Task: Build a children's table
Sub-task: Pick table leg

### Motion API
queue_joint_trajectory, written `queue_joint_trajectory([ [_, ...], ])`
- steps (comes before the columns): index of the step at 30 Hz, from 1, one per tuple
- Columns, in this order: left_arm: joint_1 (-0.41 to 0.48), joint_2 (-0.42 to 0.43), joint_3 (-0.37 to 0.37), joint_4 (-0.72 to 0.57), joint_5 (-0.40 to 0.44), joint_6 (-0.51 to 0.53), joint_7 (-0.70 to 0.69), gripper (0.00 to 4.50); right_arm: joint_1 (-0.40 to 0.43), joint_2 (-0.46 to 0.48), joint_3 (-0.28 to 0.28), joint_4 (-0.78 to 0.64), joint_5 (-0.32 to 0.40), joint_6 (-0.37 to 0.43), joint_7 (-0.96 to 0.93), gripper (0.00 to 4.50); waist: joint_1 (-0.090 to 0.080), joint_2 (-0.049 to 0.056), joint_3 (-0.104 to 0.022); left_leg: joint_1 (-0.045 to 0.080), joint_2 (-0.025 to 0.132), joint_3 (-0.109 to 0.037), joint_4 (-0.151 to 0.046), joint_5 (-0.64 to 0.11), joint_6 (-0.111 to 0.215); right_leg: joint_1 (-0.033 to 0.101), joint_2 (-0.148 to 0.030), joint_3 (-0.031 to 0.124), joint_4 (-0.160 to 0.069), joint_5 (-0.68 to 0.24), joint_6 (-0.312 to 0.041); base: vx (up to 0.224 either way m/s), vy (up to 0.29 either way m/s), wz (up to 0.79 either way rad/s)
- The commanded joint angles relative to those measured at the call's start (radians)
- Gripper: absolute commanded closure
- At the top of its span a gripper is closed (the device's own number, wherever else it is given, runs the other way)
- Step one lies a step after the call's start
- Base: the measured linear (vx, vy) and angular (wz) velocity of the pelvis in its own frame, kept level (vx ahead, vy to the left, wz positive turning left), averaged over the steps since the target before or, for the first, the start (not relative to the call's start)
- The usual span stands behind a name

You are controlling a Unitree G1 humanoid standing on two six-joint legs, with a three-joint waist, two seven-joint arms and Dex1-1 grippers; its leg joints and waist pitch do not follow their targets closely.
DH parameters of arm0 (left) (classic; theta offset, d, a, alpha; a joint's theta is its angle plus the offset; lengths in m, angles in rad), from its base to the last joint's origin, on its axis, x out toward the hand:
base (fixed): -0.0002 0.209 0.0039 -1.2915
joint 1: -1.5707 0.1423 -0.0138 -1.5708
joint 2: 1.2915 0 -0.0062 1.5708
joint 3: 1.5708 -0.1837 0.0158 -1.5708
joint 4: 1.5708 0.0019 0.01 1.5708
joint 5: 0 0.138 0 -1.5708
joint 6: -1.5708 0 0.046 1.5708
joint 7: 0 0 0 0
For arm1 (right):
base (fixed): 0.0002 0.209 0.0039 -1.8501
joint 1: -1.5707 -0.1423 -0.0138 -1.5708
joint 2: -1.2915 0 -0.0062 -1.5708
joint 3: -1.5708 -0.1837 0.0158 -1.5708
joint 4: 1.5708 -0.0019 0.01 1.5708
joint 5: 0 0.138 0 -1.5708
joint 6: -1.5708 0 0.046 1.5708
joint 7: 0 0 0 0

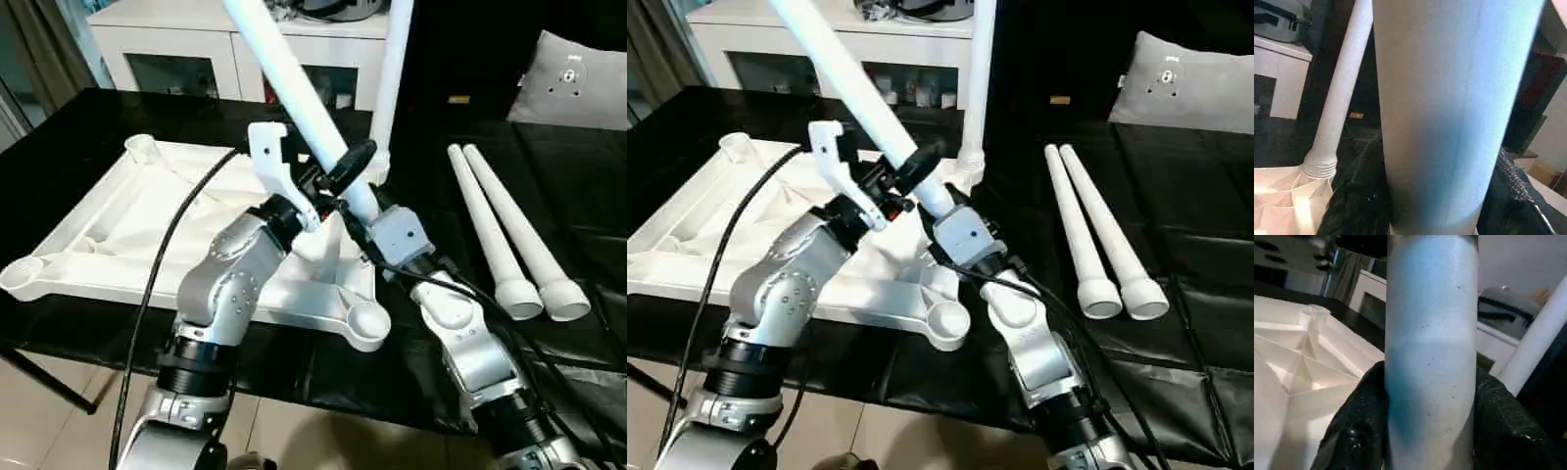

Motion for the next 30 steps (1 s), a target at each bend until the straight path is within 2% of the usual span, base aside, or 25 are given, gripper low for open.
queue_joint_trajectory([
  [1,-0.047,0.040,0.044,0.018,0.035,0.010,0.033,2.63,0.001,-0.004,-0.022,-0.037,0.091,0.045,0.085,1.92,-0.001,-0.007,-0.070,0.018,0.045,-0.020,-0.065,-0.187,0.045,0.046,-0.069,0.043,-0.076,-0.075,-0.197,0.000,0.000,0.00],
  [5,-0.072,0.070,0.053,0.040,0.037,0.012,0.038,2.69,0.010,-0.018,-0.022,-0.077,0.157,0.087,0.156,1.70,-0.001,-0.005,-0.072,0.019,0.048,-0.023,-0.065,-0.173,0.048,0.049,-0.070,0.042,-0.073,-0.051,-0.207,0.000,0.000,0.00],
  [6,-0.084,0.082,0.064,0.048,0.029,0.017,0.034,2.70,0.019,-0.037,-0.019,-0.107,0.199,0.121,0.206,1.48,0.001,-0.005,-0.072,0.019,0.048,-0.023,-0.064,-0.167,0.050,0.049,-0.071,0.042,-0.072,-0.039,-0.212,0.000,0.000,0.00],
  [8,-0.094,0.097,0.073,0.051,0.022,0.030,0.018,2.70,0.030,-0.055,-0.025,-0.142,0.236,0.154,0.244,1.37,0.004,-0.006,-0.072,0.019,0.047,-0.022,-0.063,-0.164,0.055,0.050,-0.071,0.043,-0.072,-0.035,-0.216,0.000,0.000,0.00],
  [11,-0.107,0.141,0.081,0.047,-0.004,0.098,-0.038,2.70,0.038,-0.073,-0.087,-0.235,0.398,0.291,0.308,1.15,0.009,-0.004,-0.072,0.024,0.048,-0.022,-0.065,-0.169,0.062,0.049,-0.072,0.042,-0.072,-0.051,-0.223,0.000,0.000,0.00],
  [14,-0.120,0.171,0.095,0.046,-0.048,0.158,-0.084,2.70,0.019,-0.105,-0.141,-0.277,0.494,0.392,0.340,0.89,0.013,-0.004,-0.071,0.024,0.050,-0.022,-0.065,-0.168,0.046,0.045,-0.072,0.042,-0.072,-0.071,-0.229,0.000,0.000,0.00],
  [15,-0.133,0.187,0.106,0.051,-0.068,0.182,-0.103,2.70,-0.001,-0.126,-0.182,-0.287,0.567,0.467,0.351,0.81,0.012,-0.009,-0.069,0.024,0.046,-0.020,-0.066,-0.168,0.046,0.047,-0.071,0.042,-0.073,-0.075,-0.232,0.000,0.000,0.00],
  [16,-0.137,0.193,0.110,0.053,-0.076,0.192,-0.113,2.70,-0.010,-0.135,-0.198,-0.286,0.592,0.495,0.354,0.68,0.015,-0.005,-0.070,0.024,0.046,-0.021,-0.065,-0.169,0.042,0.046,-0.072,0.041,-0.073,-0.090,-0.233,0.000,0.000,0.00],
  [17,-0.144,0.206,0.114,0.055,-0.095,0.212,-0.137,2.70,-0.027,-0.151,-0.225,-0.279,0.623,0.534,0.357,0.68,0.016,-0.008,-0.071,0.025,0.044,-0.020,-0.064,-0.163,0.035,0.046,-0.073,0.041,-0.073,-0.100,-0.232,0.000,0.000,0.00],
  [18,-0.157,0.225,0.123,0.059,-0.128,0.255,-0.179,2.70,-0.053,-0.185,-0.265,-0.270,0.678,0.605,0.370,0.53,0.018,-0.012,-0.070,0.025,0.043,-0.018,-0.063,-0.156,0.034,0.046,-0.072,0.042,-0.075,-0.108,-0.231,0.000,0.000,0.00],
  [19,-0.166,0.245,0.123,0.057,-0.155,0.295,-0.221,2.70,-0.071,-0.223,-0.284,-0.267,0.724,0.674,0.403,0.42,0.022,-0.010,-0.072,0.025,0.043,-0.019,-0.062,-0.151,0.030,0.046,-0.074,0.042,-0.072,-0.111,-0.231,0.000,0.000,0.00],
  [20,-0.171,0.255,0.121,0.056,-0.165,0.310,-0.244,2.70,-0.078,-0.240,-0.292,-0.268,0.748,0.712,0.419,0.33,0.025,-0.013,-0.071,0.025,0.042,-0.018,-0.062,-0.142,0.031,0.047,-0.072,0.041,-0.074,-0.120,-0.227,0.000,0.000,0.00],
  [24,-0.195,0.285,0.119,0.035,-0.226,0.373,-0.336,2.71,-0.094,-0.313,-0.313,-0.271,0.842,0.839,0.500,0.01,0.036,-0.014,-0.073,0.021,0.043,-0.016,-0.058,-0.106,0.040,0.047,-0.075,0.041,-0.072,-0.099,-0.227,0.000,0.000,0.00],
  [26,-0.199,0.289,0.120,0.033,-0.237,0.382,-0.352,2.71,-0.096,-0.322,-0.317,-0.275,0.857,0.855,0.513,0.01,0.037,-0.016,-0.073,0.020,0.044,-0.016,-0.058,-0.105,0.039,0.046,-0.076,0.040,-0.072,-0.097,-0.229,0.000,0.000,0.00],
  [28,-0.213,0.308,0.105,0.019,-0.273,0.417,-0.430,2.71,-0.107,-0.361,-0.318,-0.289,0.911,0.923,0.573,0.01,0.039,-0.016,-0.073,0.021,0.043,-0.015,-0.058,-0.104,0.041,0.048,-0.075,0.040,-0.072,-0.107,-0.231,0.000,0.000,0.00],
  [30,-0.219,0.314,0.098,0.012,-0.287,0.432,-0.462,2.71,-0.110,-0.379,-0.309,-0.299,0.927,0.952,0.603,0.01,0.041,-0.020,-0.071,0.022,0.044,-0.015,-0.059,-0.117,0.034,0.046,-0.075,0.039,-0.075,-0.139,-0.225,0.000,0.000,0.00],
])
